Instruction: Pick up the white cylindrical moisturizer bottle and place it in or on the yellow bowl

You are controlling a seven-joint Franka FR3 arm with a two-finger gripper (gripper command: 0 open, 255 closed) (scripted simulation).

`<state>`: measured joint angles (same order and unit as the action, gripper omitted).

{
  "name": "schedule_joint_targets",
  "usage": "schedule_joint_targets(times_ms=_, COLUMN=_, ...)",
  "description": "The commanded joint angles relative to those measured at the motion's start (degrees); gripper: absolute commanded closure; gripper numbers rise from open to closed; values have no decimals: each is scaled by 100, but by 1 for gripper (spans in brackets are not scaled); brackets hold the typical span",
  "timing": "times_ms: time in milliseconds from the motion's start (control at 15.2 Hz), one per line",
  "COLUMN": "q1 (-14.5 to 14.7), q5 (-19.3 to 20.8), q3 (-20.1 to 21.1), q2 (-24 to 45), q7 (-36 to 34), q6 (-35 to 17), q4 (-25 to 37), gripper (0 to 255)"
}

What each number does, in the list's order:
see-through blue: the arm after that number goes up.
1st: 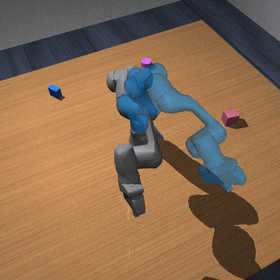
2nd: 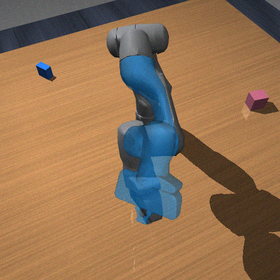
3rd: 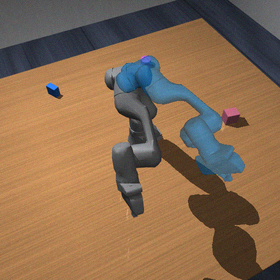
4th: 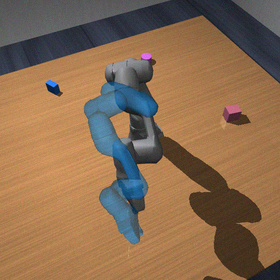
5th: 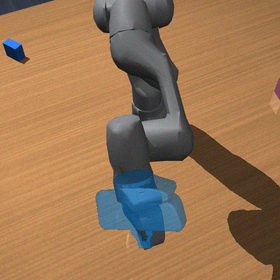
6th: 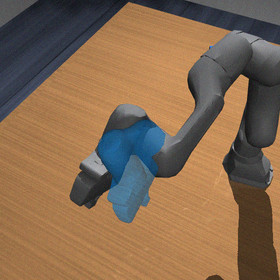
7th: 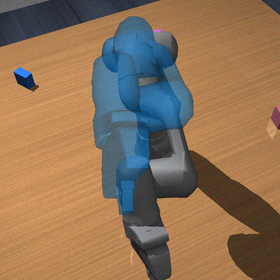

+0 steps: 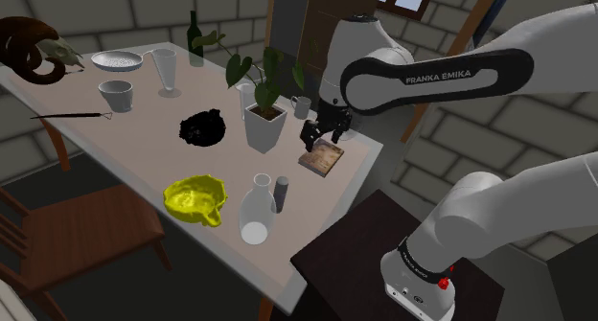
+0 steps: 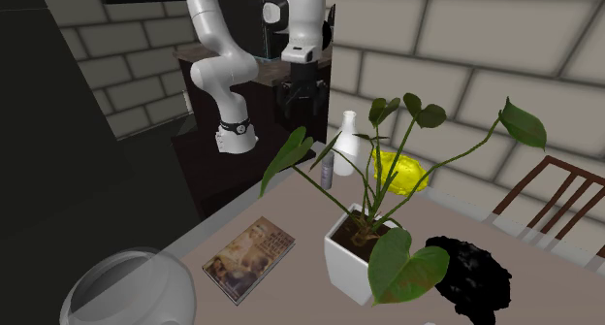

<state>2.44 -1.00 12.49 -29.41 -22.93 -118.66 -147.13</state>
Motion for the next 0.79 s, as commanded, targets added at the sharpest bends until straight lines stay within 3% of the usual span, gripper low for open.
schedule_joint_targets(times_ms=0, q1=22, q5=-54, q3=121, q2=310, q7=-187, q6=-351, q4=-63, gripper=0)
schedule_joint_targets(times_ms=396, q1=30, q5=-38, q3=501, q2=1526, q7=-807, q6=-1411, q4=-9, gripper=0)
schedule_joint_targets(times_ms=726, q1=23, q5=258, q3=751, q2=2691, q7=-1453, q6=-2198, q4=262, gripper=0)
